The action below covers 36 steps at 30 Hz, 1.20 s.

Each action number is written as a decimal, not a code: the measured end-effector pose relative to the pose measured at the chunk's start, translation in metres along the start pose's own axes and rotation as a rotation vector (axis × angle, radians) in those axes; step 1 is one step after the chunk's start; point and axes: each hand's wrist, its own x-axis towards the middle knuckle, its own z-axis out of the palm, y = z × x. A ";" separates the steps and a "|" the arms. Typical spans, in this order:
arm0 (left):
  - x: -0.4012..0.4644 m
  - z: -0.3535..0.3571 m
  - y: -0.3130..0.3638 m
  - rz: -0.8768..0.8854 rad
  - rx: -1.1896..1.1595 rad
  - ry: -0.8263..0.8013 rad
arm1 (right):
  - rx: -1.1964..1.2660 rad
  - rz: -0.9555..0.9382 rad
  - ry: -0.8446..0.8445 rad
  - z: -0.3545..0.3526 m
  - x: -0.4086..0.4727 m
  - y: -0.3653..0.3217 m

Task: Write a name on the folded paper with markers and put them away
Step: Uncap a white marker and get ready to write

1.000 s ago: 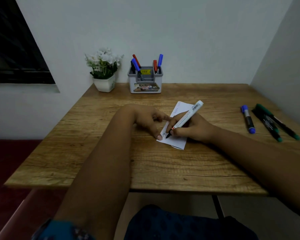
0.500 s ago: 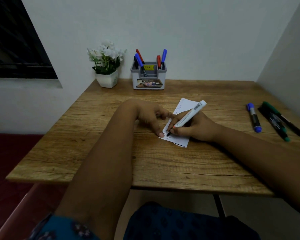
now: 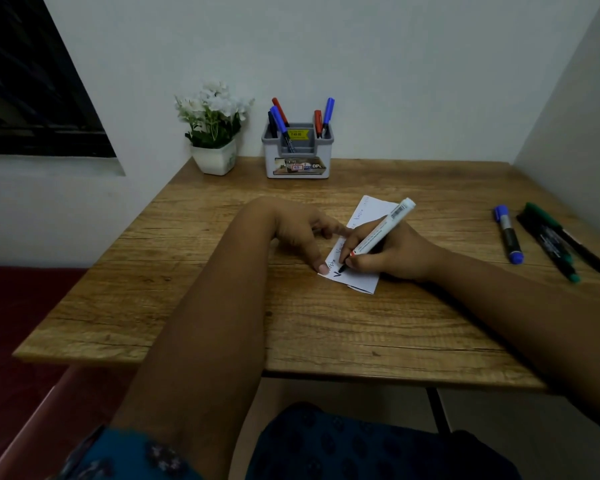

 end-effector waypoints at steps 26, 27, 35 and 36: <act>-0.002 0.000 0.004 -0.003 0.016 -0.006 | -0.044 0.019 0.049 -0.001 0.000 0.000; -0.002 0.000 0.004 -0.003 0.015 -0.007 | -0.046 0.017 0.049 -0.002 0.000 0.000; 0.000 0.000 0.002 -0.008 0.028 -0.005 | -0.031 0.004 0.066 0.001 0.001 0.000; 0.000 0.000 0.002 -0.007 0.028 -0.005 | -0.029 0.013 0.074 0.001 0.000 0.000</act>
